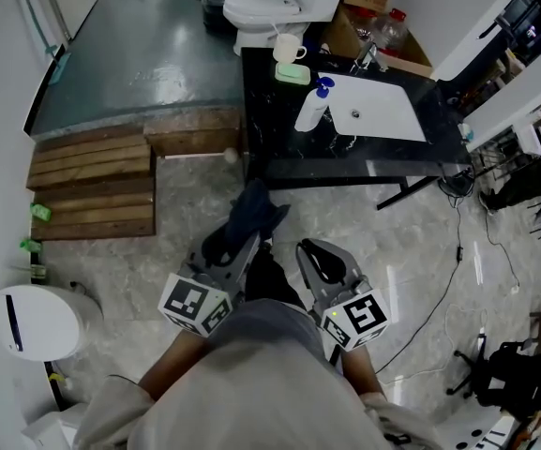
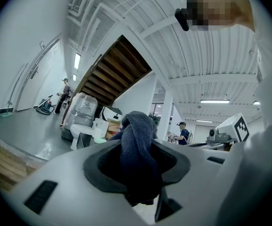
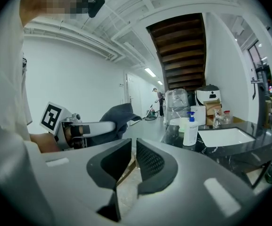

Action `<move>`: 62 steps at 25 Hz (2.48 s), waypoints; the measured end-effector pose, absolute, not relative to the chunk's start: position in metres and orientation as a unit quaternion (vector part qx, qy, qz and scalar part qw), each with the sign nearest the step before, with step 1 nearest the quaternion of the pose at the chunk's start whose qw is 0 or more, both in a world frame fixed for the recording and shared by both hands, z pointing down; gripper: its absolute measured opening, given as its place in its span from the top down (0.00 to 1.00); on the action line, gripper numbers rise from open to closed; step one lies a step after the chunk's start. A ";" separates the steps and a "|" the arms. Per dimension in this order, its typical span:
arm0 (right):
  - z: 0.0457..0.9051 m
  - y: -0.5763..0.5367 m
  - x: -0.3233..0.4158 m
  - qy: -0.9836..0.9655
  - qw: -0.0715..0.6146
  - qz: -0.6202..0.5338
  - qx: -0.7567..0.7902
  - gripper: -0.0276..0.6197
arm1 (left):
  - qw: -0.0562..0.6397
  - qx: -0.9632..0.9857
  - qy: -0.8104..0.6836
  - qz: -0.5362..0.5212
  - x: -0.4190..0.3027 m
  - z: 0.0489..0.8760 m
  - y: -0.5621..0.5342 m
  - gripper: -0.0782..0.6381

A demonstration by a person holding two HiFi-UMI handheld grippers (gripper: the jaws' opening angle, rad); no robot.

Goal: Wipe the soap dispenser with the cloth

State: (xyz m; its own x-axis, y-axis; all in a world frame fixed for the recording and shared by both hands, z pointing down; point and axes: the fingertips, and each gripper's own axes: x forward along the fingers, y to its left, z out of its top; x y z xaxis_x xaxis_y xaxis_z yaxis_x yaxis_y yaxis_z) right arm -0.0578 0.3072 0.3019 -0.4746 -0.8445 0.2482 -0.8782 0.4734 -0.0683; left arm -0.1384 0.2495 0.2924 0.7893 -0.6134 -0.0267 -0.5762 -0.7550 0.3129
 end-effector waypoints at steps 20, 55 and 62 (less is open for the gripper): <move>0.306 0.176 0.005 -0.850 0.089 0.108 0.507 0.94 | 0.174 0.951 -0.254 -0.027 -0.080 0.312 0.139 0.69; 0.315 -0.016 0.116 -0.861 0.035 0.111 0.495 0.88 | 0.184 0.947 -0.258 0.060 0.001 0.355 -0.003 0.69; 0.326 -0.038 0.111 -0.861 0.063 0.106 0.493 0.78 | 0.182 0.958 -0.209 0.076 0.008 0.363 -0.018 0.69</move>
